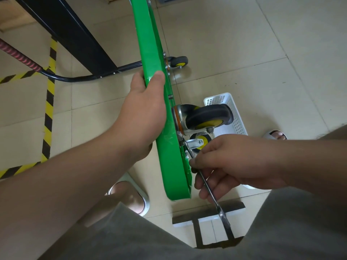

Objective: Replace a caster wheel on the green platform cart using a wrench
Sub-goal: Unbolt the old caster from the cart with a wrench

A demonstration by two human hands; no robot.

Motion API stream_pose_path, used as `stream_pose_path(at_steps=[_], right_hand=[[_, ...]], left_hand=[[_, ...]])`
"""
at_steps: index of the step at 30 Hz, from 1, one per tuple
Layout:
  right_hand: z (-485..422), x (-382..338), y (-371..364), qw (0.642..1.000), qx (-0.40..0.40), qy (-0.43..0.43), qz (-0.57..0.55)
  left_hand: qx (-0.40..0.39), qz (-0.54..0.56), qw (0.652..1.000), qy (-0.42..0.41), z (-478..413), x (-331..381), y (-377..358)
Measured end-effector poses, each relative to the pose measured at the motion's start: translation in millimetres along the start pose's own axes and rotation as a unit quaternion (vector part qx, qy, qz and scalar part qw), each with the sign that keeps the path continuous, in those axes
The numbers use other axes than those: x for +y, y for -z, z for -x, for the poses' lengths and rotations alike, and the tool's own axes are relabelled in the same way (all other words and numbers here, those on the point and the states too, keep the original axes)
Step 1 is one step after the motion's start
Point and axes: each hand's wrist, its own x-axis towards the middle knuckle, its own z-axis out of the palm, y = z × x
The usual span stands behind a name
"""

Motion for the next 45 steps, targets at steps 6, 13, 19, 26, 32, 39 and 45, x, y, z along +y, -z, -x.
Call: stream_pose_path(at_steps=[6, 13, 19, 26, 32, 39, 45], right_hand=[[-4.4, -5.7, -2.4, 0.998, -0.019, -0.007, -0.054], [-9.1, -5.2, -2.8, 0.998, -0.031, -0.007, -0.052], [-10.3, 0.2, -4.5, 0.999, -0.025, 0.0, -0.037], [-10.2, -0.7, -7.3, 0.999, -0.011, -0.003, -0.033], [-11.5, 0.1, -9.0, 0.999, -0.003, 0.002, -0.041], [-14.9, 10.9, -15.0, 0.997, 0.022, 0.033, -0.058], [-18.8, 22.2, -19.0, 0.996, 0.055, 0.067, -0.029]], left_hand=[[0.0, -0.007, 1.0, -0.001, 0.4, 0.0, -0.9], [-0.001, -0.016, 1.0, -0.007, -0.9, -0.7, -0.6], [0.006, -0.018, 1.0, -0.008, -2.0, -0.2, -0.9], [0.013, -0.03, 0.999, -0.006, -2.4, 1.3, -1.4], [0.02, -0.027, 0.999, -0.008, -1.7, 2.2, -2.2], [0.024, -0.019, 0.999, -0.008, -2.8, 2.6, -2.3], [0.031, -0.013, 0.999, -0.013, -2.1, 3.0, -3.0]])
